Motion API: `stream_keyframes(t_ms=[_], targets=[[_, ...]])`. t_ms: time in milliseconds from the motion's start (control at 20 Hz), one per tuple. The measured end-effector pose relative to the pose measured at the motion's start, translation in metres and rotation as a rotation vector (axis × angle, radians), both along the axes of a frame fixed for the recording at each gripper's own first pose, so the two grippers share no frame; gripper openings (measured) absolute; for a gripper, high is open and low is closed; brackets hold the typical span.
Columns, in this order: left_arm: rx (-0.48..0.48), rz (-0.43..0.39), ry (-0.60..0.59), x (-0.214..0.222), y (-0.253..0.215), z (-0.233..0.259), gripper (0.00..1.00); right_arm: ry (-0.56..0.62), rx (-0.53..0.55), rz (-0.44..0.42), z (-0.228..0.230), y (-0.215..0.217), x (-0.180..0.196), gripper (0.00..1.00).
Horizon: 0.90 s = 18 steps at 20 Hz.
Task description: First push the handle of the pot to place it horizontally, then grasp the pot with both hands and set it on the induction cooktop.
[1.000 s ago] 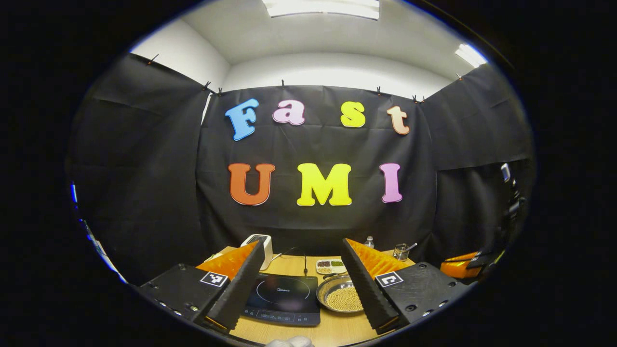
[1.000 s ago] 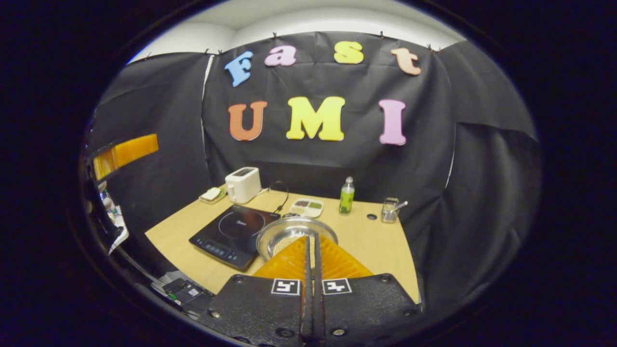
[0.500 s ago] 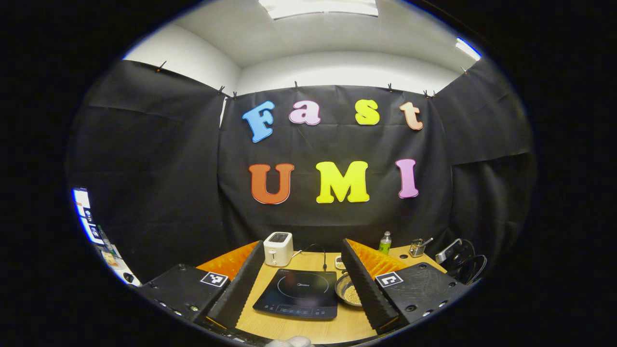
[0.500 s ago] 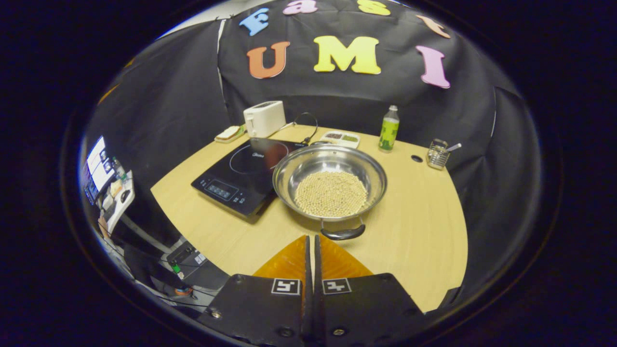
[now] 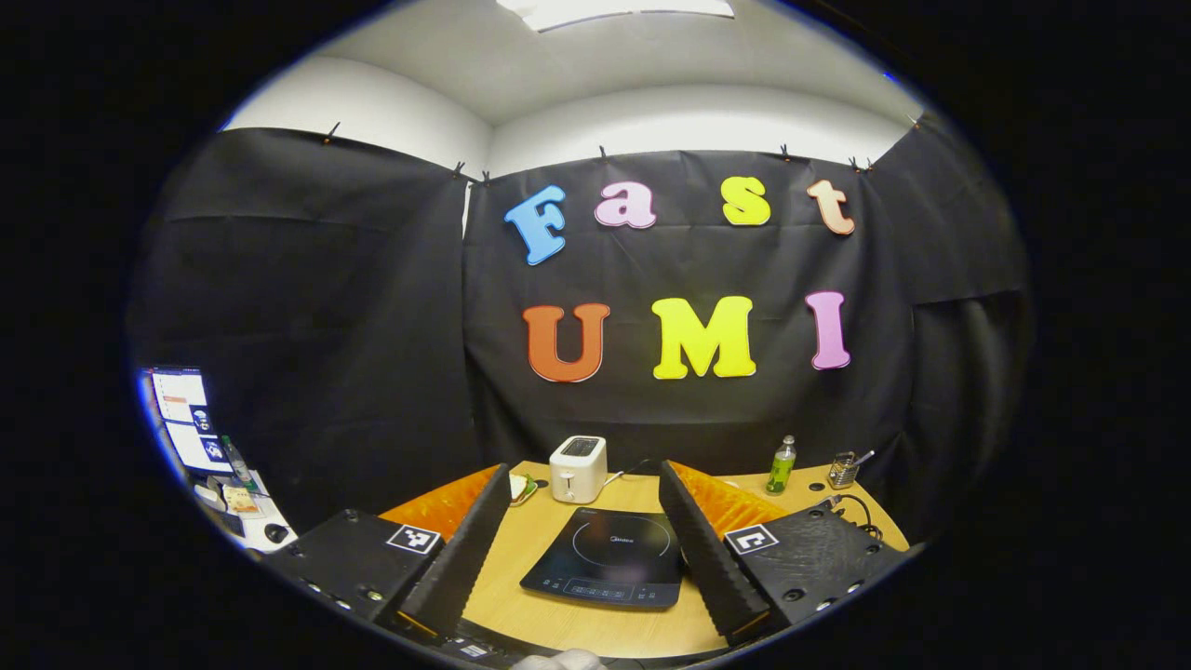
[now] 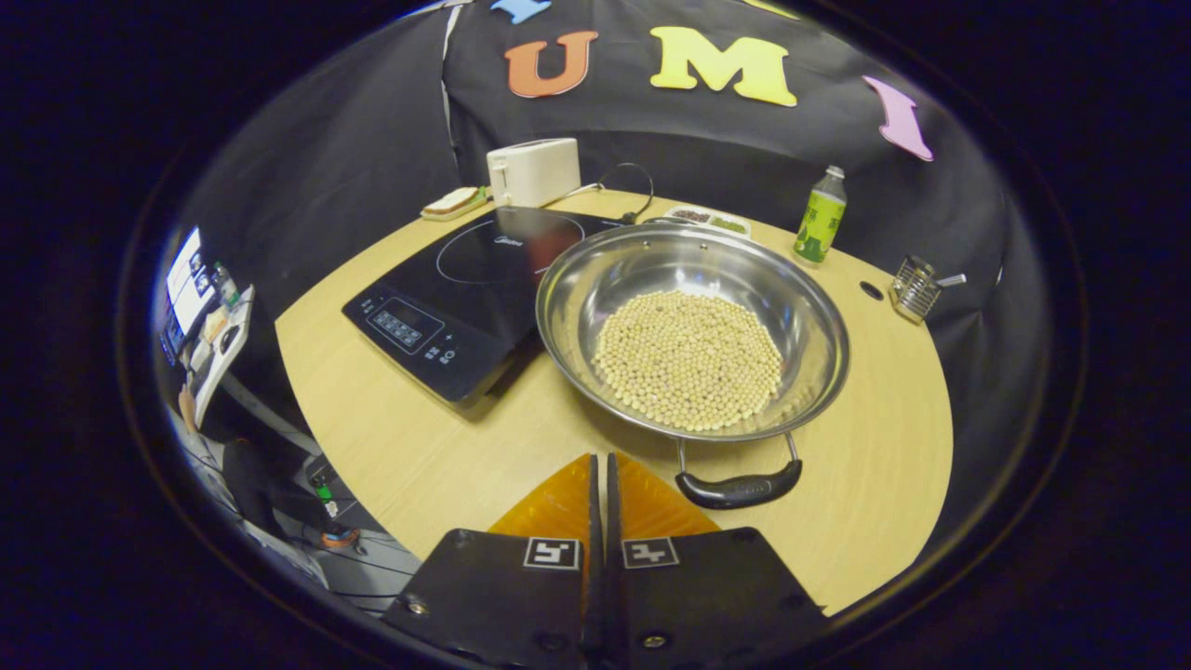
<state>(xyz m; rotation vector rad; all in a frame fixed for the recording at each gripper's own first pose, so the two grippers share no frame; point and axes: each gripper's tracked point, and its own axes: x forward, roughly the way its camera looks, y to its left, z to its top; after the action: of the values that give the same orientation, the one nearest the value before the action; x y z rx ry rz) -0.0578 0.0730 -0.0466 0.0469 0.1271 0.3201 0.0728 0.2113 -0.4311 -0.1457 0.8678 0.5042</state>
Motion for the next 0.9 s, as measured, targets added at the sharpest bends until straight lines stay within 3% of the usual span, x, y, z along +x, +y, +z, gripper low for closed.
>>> stream_keyframes(t_ms=[50, 100, 800, 850, 900], targets=[[0.0, 0.007, 0.0, 0.0, 0.0, 0.0, 0.84, 0.021, -0.001, -0.009, -0.005, -0.003, 0.002, 0.01], [0.002, 0.015, 0.005, 0.0, -0.001, -0.002, 0.95, 0.039, -0.002, -0.02, -0.009, -0.008, 0.005, 0.0], [-0.022, -0.028, -0.01, 0.063, -0.042, -0.01, 0.95, 0.062, -0.003, -0.038, -0.005, -0.082, 0.033, 0.0], [-0.023, -0.033, -0.007, 0.067, -0.046, -0.012, 0.84, 0.061, -0.007, -0.043, -0.005, -0.088, 0.038, 0.02], [-0.025, -0.035, -0.005, 0.073, -0.047, -0.014, 0.95, 0.059, -0.012, -0.048, -0.005, -0.093, 0.041, 0.03]])
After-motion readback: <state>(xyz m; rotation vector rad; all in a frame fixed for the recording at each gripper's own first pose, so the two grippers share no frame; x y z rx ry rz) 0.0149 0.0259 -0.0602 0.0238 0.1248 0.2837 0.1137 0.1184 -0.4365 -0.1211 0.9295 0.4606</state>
